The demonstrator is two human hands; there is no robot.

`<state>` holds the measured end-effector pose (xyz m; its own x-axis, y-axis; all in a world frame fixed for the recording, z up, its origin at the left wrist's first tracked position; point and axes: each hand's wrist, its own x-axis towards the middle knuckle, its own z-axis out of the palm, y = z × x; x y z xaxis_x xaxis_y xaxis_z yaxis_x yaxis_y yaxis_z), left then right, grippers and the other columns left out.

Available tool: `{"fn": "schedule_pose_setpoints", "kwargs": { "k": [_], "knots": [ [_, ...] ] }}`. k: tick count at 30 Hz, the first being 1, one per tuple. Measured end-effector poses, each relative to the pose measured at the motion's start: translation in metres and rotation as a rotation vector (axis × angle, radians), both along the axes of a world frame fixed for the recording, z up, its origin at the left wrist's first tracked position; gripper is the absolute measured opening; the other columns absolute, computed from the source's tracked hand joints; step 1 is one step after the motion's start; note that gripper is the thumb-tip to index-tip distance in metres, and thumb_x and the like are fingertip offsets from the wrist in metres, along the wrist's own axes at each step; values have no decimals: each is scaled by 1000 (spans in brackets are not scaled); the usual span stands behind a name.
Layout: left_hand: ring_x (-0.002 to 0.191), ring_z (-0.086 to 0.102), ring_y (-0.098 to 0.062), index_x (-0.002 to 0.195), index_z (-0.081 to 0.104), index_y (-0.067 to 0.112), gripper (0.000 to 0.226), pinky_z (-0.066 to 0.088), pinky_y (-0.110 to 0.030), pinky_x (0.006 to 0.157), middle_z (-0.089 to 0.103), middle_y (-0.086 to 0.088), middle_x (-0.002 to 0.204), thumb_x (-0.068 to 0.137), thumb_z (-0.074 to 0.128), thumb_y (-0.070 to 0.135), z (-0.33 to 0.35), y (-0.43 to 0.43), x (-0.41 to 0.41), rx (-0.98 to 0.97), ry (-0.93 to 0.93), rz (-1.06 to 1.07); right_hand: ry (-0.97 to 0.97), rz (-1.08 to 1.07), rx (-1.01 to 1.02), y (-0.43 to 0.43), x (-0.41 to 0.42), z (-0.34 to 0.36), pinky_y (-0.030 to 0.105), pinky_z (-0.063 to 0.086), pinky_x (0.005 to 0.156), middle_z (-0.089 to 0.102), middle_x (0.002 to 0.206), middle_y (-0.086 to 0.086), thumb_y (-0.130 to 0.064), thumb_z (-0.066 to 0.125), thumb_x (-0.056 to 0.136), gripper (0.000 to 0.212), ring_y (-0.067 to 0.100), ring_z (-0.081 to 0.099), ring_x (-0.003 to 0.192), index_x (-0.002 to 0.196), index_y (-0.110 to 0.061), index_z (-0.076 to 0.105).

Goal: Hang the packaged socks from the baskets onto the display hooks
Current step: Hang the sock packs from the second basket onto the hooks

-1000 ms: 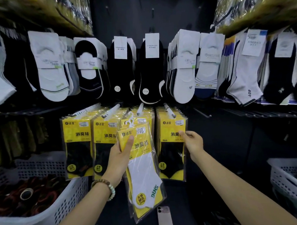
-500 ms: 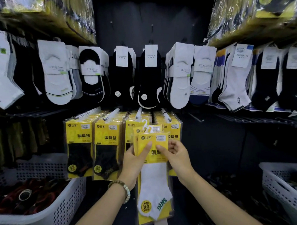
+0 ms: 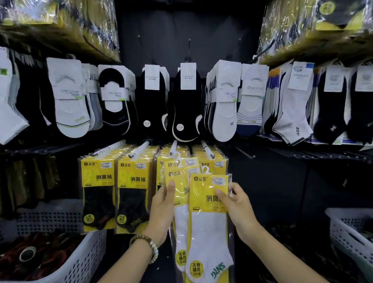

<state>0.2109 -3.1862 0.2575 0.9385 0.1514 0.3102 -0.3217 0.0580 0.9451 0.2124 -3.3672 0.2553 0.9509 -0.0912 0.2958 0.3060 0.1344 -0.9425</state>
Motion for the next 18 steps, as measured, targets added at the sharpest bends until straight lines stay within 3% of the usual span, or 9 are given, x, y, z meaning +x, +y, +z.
{"fn": "schedule_pose_setpoints", "kwargs": {
  "k": [4, 8, 12, 15, 18],
  "knots": [
    [64, 52, 26, 91, 50, 35, 11, 38, -1, 53, 61, 34, 69, 97, 41, 39, 2, 9, 4, -80, -3, 84, 44, -132, 55, -20, 12, 6, 27, 56, 68, 75, 91, 0, -13, 58, 93, 9, 14, 72, 82, 100, -15, 61],
    [76, 42, 17, 100, 46, 38, 10, 33, -11, 70, 46, 32, 85, 96, 40, 44, 3, 24, 13, -89, 0, 133, 13, -235, 28, -40, 31, 15, 18, 53, 59, 71, 91, -1, -10, 57, 93, 8, 7, 69, 76, 101, -13, 59],
    [76, 53, 17, 93, 53, 41, 13, 36, -8, 63, 58, 30, 84, 96, 41, 45, 3, 28, 19, -63, -3, 144, -60, -201, -87, -35, 53, 24, 14, 52, 54, 70, 85, 0, -6, 56, 93, 10, 3, 68, 68, 96, -16, 56],
    [63, 52, 27, 90, 53, 42, 13, 39, 1, 53, 62, 37, 68, 97, 41, 41, 4, 26, 22, -77, -9, 138, -84, -170, -166, -25, 71, 20, 15, 53, 60, 70, 87, 1, -6, 56, 93, 10, 5, 68, 72, 95, -16, 56],
    [69, 47, 24, 112, 49, 39, 18, 36, -6, 69, 52, 37, 76, 95, 43, 45, 6, 22, 24, -121, -7, 124, -74, -171, -145, -18, 87, 14, 15, 54, 63, 69, 94, -1, -6, 57, 93, 12, 10, 67, 83, 97, -17, 59]
  ]
}}
